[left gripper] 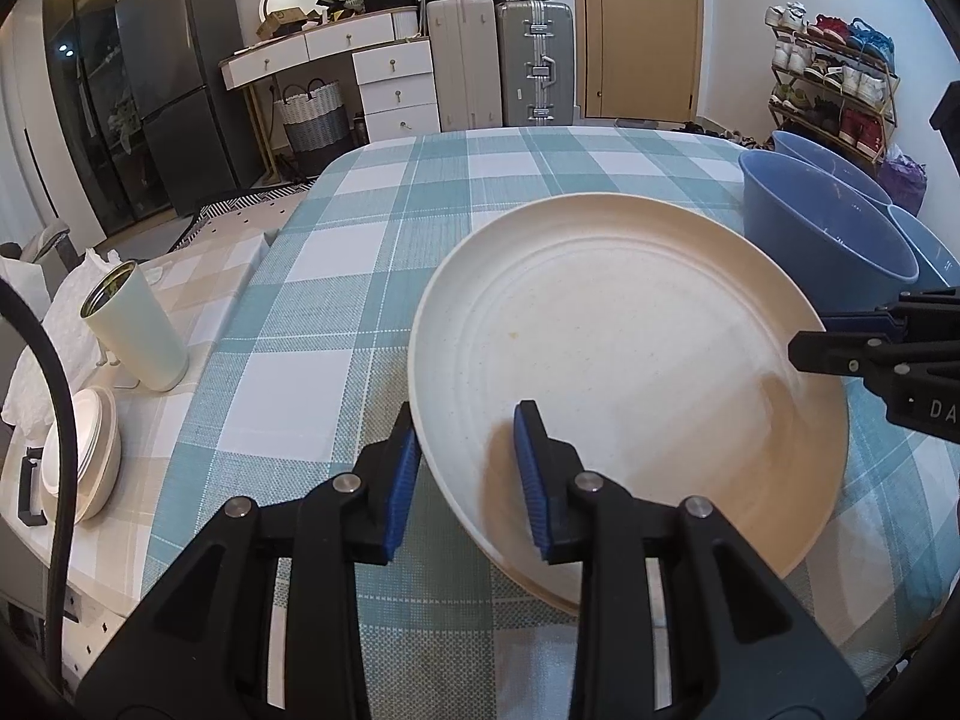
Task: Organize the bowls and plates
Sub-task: 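Lower the left gripper's plate onto the right gripper's plate and open both grippers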
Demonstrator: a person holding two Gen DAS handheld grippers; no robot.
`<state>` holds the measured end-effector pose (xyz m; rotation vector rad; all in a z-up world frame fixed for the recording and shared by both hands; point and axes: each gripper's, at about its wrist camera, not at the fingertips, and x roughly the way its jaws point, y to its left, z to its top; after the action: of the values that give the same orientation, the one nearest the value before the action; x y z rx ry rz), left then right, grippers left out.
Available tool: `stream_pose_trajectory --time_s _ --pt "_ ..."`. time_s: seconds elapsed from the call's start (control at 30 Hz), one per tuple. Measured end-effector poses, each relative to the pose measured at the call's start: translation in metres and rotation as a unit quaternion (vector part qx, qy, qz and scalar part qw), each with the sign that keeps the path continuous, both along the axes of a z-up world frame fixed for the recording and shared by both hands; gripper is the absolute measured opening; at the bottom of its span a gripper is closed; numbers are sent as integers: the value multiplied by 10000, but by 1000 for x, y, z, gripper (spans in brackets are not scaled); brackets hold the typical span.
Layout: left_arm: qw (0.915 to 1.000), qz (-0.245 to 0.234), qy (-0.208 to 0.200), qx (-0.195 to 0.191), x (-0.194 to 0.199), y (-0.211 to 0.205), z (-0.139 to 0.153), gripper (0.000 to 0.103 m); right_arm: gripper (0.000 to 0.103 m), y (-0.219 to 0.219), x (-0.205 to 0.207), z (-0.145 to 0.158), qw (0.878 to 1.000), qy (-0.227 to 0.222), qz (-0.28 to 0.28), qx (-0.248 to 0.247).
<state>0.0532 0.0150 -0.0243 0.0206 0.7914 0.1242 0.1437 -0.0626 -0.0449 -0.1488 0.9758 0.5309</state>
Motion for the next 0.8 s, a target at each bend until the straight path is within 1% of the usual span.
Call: stream_pose_trajectory --time_s 0.3,0.4,0.63,0.8 --pt "9998 -69 32 166 0 -7 -6 28 21 0 -7 -2 9999 -70 -58 -106" --pt "9996 -79 29 278 0 -10 -8 28 21 0 -9 -1 9997 -143 -63 -194" --pt "9992 -76 166 356 4 -9 -15 29 22 2 -10 -3 9994 -200 -47 -282" --pt "9983 -106 209 535 6 -12 -18 30 22 3 -10 -4 9990 -248 -56 -360"
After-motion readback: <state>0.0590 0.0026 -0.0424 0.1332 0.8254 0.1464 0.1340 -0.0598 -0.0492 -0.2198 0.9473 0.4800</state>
